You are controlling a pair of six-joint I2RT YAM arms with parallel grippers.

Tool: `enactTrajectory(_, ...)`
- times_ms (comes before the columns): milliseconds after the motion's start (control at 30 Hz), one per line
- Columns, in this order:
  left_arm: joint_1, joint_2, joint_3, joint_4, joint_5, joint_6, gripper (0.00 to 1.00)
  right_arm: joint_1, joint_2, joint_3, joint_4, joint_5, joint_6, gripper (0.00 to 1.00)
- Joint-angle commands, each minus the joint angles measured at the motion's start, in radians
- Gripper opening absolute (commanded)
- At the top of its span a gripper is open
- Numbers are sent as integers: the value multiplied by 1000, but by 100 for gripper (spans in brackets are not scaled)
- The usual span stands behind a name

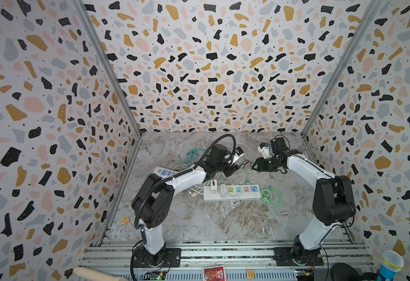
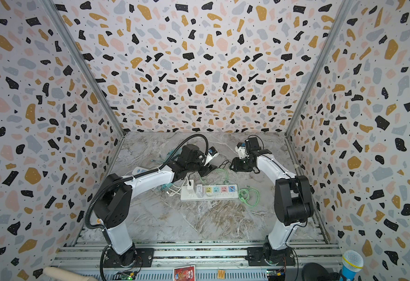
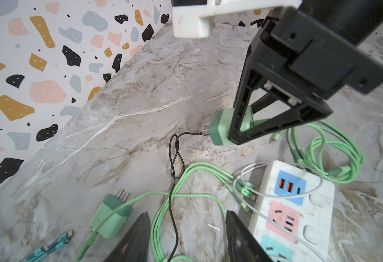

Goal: Insert plugs into power strip
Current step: Pick up the plug from the center of the table, then insert the plug into the socket.

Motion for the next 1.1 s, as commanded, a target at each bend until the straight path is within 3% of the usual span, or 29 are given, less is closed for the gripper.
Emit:
enactTrajectory(0, 4, -79, -112, 193, 39, 65, 54, 11, -61, 10, -90, -150, -8, 31)
enactTrajectory(133, 4, -84, -137, 231, 76, 128, 56, 15, -89, -7, -110, -173, -2, 31)
enactTrajectory(400, -31, -127, -272, 407, 102, 397, 57, 37, -155, -70, -159, -219, -15, 32)
enactTrajectory(567, -49, -117, -261, 357, 116, 516, 57, 52, -176, -86, -178, -228, -25, 32)
enactTrajectory(1067, -137, -42, -175, 234, 150, 653, 53, 74, -167, -89, -181, -290, -42, 32)
